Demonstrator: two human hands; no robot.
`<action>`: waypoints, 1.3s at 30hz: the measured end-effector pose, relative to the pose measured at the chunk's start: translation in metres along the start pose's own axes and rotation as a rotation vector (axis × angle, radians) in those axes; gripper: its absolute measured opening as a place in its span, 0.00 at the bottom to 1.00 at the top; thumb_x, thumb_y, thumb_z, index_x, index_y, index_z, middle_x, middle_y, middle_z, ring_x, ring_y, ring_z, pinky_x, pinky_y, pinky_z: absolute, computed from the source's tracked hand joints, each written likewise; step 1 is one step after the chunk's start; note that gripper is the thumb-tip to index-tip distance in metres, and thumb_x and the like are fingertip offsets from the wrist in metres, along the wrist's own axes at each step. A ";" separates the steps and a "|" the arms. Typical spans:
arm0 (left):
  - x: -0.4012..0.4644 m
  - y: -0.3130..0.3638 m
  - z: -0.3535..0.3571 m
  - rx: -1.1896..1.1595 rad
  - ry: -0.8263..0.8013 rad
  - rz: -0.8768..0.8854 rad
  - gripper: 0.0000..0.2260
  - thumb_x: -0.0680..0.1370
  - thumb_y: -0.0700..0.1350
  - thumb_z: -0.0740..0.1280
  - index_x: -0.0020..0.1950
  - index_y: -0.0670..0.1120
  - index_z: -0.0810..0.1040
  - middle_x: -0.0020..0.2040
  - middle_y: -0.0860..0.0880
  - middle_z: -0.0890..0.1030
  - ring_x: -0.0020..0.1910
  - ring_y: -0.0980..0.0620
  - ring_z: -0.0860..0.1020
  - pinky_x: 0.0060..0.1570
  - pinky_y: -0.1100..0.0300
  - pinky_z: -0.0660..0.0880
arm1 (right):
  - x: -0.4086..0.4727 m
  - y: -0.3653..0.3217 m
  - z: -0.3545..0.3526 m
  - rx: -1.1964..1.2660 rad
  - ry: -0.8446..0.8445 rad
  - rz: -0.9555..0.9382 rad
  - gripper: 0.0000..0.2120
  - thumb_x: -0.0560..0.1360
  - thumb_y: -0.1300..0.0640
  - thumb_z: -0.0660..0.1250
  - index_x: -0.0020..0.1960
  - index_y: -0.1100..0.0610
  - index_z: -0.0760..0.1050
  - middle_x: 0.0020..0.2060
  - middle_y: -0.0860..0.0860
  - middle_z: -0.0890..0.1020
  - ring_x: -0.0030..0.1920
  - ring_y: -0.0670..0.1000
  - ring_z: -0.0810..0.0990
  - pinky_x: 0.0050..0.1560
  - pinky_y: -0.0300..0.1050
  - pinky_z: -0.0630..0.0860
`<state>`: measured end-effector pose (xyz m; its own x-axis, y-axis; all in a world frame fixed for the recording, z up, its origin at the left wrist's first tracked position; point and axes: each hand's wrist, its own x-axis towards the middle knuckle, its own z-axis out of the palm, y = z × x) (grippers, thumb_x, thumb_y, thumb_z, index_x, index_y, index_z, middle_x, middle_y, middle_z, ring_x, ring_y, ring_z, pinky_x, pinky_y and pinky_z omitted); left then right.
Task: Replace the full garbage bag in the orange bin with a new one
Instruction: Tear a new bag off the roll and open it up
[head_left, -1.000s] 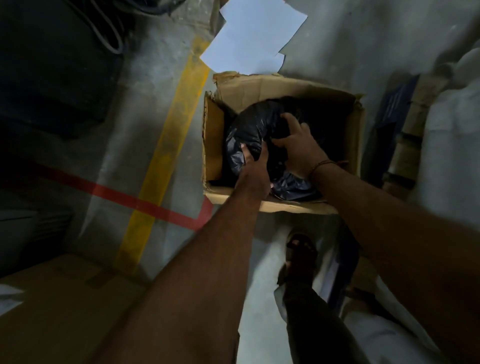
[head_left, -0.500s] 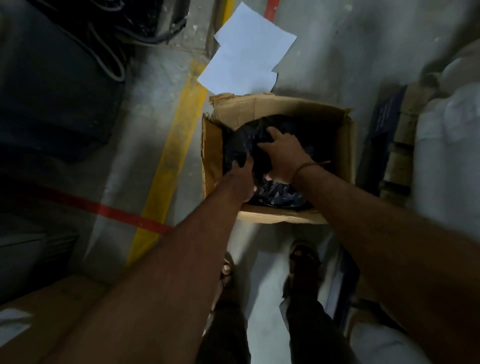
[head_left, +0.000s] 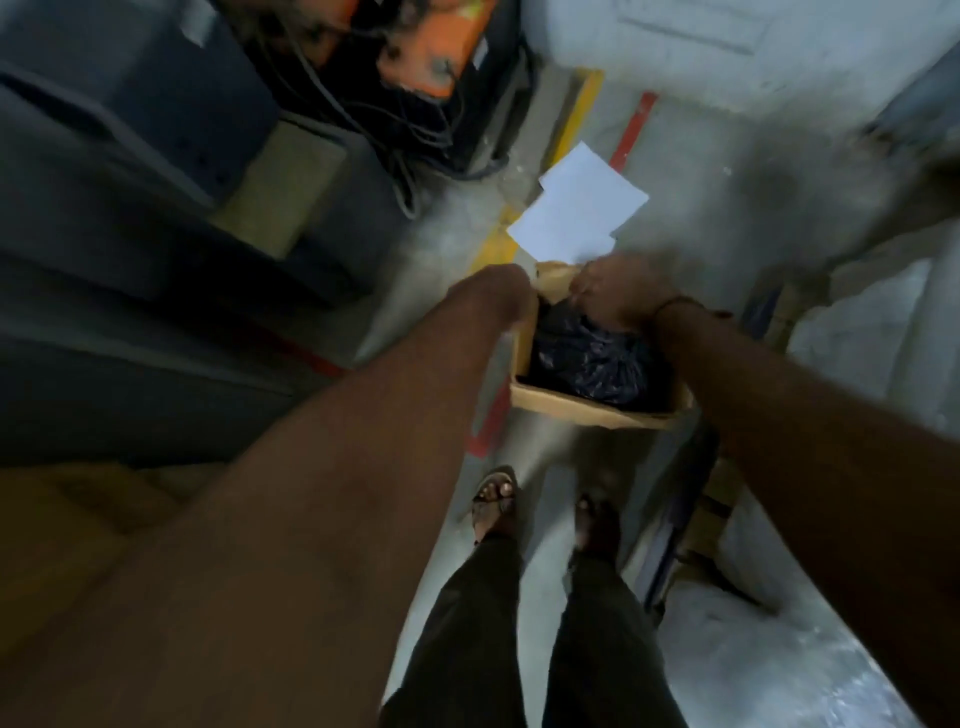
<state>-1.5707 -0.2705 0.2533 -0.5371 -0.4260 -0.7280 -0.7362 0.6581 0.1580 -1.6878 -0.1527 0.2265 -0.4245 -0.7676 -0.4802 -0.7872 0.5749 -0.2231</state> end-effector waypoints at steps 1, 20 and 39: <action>-0.032 -0.003 -0.014 0.018 -0.012 0.034 0.20 0.81 0.37 0.64 0.73 0.42 0.74 0.73 0.42 0.73 0.71 0.42 0.73 0.71 0.49 0.70 | -0.016 -0.022 -0.016 0.092 0.016 -0.029 0.15 0.79 0.53 0.65 0.59 0.61 0.83 0.61 0.61 0.82 0.62 0.63 0.80 0.62 0.51 0.75; -0.481 -0.169 0.001 -0.515 0.919 -0.196 0.11 0.78 0.47 0.69 0.51 0.41 0.85 0.51 0.41 0.85 0.52 0.41 0.83 0.48 0.54 0.76 | -0.344 -0.359 -0.137 0.209 0.160 -0.551 0.12 0.83 0.54 0.64 0.62 0.55 0.80 0.56 0.56 0.84 0.56 0.60 0.81 0.54 0.47 0.76; -0.758 -0.405 0.169 -0.669 1.117 -0.277 0.10 0.79 0.49 0.72 0.55 0.45 0.85 0.49 0.46 0.86 0.47 0.47 0.83 0.46 0.57 0.80 | -0.585 -0.629 0.003 0.404 0.335 -0.729 0.12 0.80 0.55 0.69 0.63 0.55 0.82 0.60 0.50 0.84 0.59 0.51 0.82 0.58 0.39 0.74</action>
<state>-0.7958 -0.1090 0.6280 -0.1482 -0.9844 0.0952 -0.7618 0.1750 0.6238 -0.9427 -0.0644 0.6453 -0.0387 -0.9869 0.1564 -0.7218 -0.0806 -0.6874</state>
